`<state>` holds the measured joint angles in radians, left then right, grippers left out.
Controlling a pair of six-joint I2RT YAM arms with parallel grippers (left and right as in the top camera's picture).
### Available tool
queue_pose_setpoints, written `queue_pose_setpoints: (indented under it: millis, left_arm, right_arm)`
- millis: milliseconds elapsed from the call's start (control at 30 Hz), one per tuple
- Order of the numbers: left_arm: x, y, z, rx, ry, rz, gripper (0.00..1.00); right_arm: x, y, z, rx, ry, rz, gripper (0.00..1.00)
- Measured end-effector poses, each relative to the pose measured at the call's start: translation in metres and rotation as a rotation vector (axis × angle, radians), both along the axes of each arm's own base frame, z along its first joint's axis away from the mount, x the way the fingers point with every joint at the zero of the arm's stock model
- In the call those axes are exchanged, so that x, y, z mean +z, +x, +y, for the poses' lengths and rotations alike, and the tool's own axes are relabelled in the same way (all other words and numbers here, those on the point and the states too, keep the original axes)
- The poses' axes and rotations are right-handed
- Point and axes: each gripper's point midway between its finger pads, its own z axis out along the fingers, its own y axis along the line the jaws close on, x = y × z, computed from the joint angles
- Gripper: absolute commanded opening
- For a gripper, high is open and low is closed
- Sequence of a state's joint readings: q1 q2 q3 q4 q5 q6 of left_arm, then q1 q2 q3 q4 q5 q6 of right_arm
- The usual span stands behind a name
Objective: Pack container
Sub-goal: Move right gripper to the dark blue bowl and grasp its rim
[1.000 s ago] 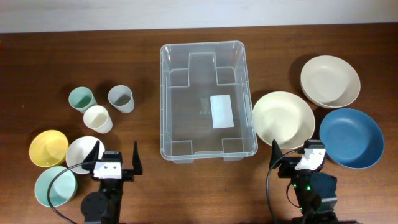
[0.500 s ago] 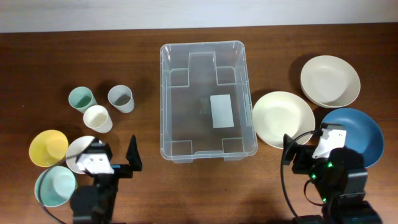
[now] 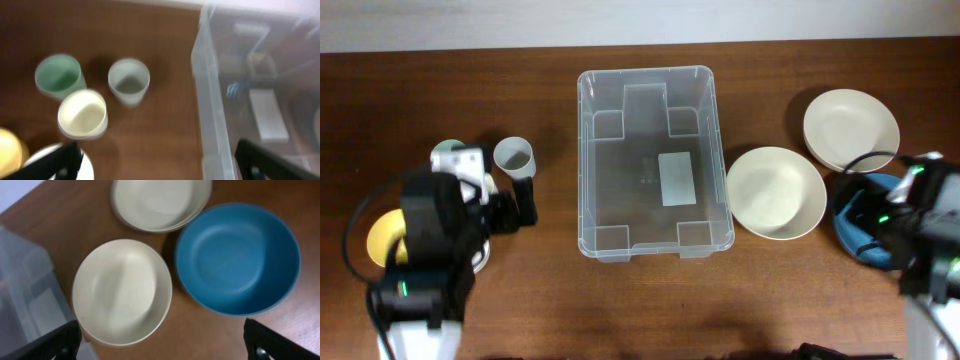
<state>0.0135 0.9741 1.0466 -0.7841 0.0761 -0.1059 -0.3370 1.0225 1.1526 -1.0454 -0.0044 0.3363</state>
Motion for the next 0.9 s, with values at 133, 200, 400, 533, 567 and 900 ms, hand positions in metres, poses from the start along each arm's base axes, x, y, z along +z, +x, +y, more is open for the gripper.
queue_pose_setpoints:
  millis: [133, 200, 400, 533, 567, 900]
  left_arm:
    - [0.005, 0.020, 0.000, -0.007, 0.006, 0.120, 1.00]
    - [0.008, 0.031, 0.000, -0.008, 0.007, 0.131, 1.00]
    - [0.009, 0.041, 0.000, -0.008, 0.007, 0.132, 1.00]
    - [0.012, 0.045, 0.001, -0.008, 0.007, 0.113, 1.00]
    - [0.013, 0.045, 0.001, -0.008, 0.007, 0.109, 1.00]
    - [0.019, 0.051, 0.001, -0.008, 0.008, 0.075, 1.00]
  right_arm:
    - [-0.025, -0.016, -0.044, -0.185, 0.145, 0.071, 0.99]
    - [-0.039, -0.032, -0.070, -0.298, 0.213, 0.107, 0.99]
    - [-0.061, -0.078, -0.120, -0.518, 0.311, 0.144, 0.99]
    - [-0.074, -0.103, -0.143, -0.625, 0.366, 0.153, 0.99]
    - [-0.078, -0.104, -0.146, -0.628, 0.378, 0.153, 0.99]
    - [-0.154, -0.080, -0.149, -0.528, 0.484, 0.101, 0.99]
